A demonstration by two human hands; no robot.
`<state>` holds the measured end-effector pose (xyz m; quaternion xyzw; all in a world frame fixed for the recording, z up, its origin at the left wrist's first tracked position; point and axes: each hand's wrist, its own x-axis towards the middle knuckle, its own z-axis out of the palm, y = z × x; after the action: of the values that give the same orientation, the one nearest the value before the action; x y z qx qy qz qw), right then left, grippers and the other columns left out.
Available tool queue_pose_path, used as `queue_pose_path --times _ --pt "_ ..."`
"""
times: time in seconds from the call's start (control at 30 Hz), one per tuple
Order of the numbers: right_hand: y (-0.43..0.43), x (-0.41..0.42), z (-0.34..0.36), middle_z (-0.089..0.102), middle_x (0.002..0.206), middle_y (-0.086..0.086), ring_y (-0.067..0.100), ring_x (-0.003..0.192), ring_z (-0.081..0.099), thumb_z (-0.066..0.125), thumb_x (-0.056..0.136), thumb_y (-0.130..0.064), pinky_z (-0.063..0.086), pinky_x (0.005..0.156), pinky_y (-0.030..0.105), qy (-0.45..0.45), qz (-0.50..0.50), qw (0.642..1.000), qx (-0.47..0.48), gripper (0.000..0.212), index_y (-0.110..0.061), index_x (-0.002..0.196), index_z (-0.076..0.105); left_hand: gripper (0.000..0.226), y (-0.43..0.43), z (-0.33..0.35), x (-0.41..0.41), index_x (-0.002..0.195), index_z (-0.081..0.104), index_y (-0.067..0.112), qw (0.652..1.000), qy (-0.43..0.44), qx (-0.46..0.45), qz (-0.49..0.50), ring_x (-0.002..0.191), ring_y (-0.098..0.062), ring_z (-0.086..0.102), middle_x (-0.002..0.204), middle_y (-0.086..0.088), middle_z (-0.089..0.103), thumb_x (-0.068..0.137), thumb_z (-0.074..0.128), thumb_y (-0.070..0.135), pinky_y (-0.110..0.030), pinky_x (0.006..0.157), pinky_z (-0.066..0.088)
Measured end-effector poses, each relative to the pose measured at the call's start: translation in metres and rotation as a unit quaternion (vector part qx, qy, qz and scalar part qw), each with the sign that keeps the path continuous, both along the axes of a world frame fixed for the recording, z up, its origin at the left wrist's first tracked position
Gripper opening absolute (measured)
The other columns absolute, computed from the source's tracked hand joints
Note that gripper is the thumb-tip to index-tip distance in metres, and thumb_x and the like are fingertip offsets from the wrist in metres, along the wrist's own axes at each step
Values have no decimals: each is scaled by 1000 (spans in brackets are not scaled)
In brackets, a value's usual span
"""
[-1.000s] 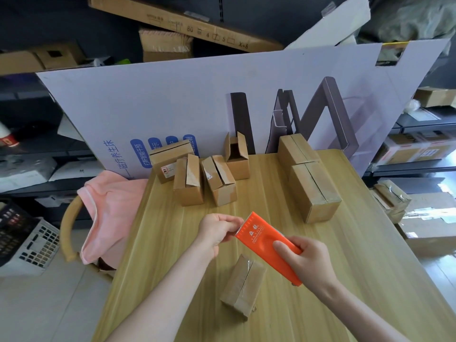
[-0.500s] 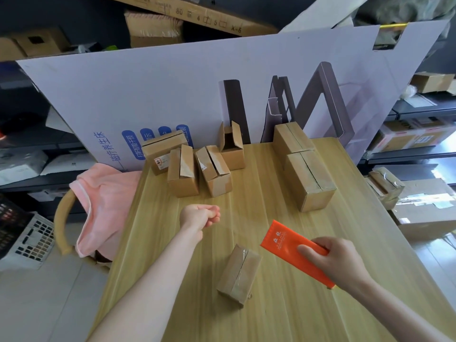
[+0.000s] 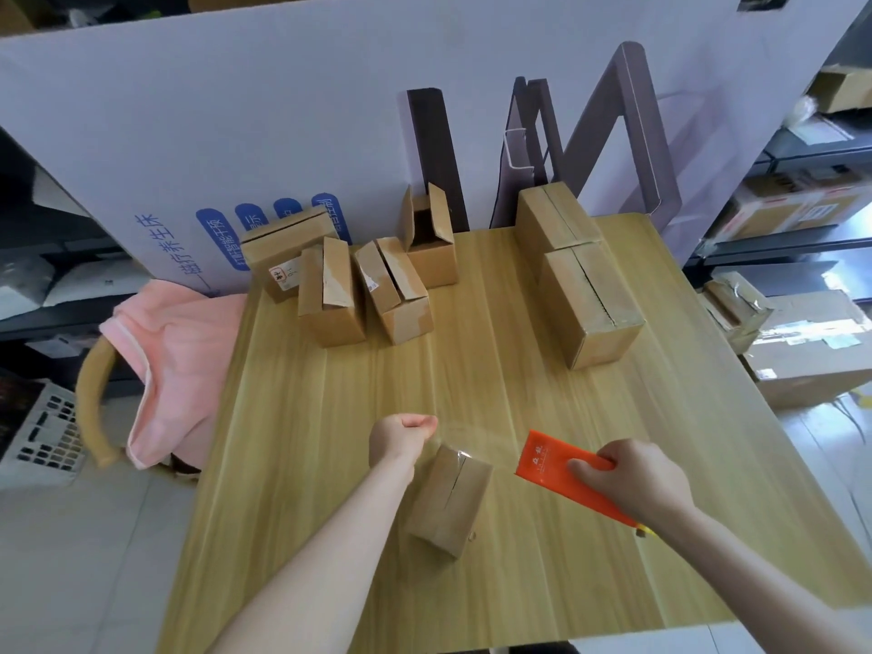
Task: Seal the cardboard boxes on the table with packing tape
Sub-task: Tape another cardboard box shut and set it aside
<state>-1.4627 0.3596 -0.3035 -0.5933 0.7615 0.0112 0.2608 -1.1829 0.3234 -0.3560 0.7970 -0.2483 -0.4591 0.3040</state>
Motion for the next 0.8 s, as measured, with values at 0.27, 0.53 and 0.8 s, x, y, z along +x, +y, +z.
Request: queue_pose_path --times 0.27,0.53,0.8 --pt "-2 -2 -29 61 59 -13 3 48 59 54 71 -70 33 34 15 34 3 999 23 41 -30 63 59 4 3 -30 -3 79 74 20 999 32 8 14 55 -11 56 63 3 70 80 77 18 -23 63 53" --pt "-12 14 -52 61 62 -10 6 53 57 54 75 -65 41 44 20 72 14 997 37 44 -23 73 65 18 7 -50 -7 102 74 20 1000 14 17 7 87 -12 63 102 8 71 86 71 27 -22 73 45" --pt "-23 47 -60 54 61 -8 13 54 52 49 78 -62 30 44 22 98 50 994 21 45 -19 67 56 61 25 -59 -11 148 33 16 991 -74 77 -76 130 -27 46 144 -5 47 98 39 50 -40 103 39"
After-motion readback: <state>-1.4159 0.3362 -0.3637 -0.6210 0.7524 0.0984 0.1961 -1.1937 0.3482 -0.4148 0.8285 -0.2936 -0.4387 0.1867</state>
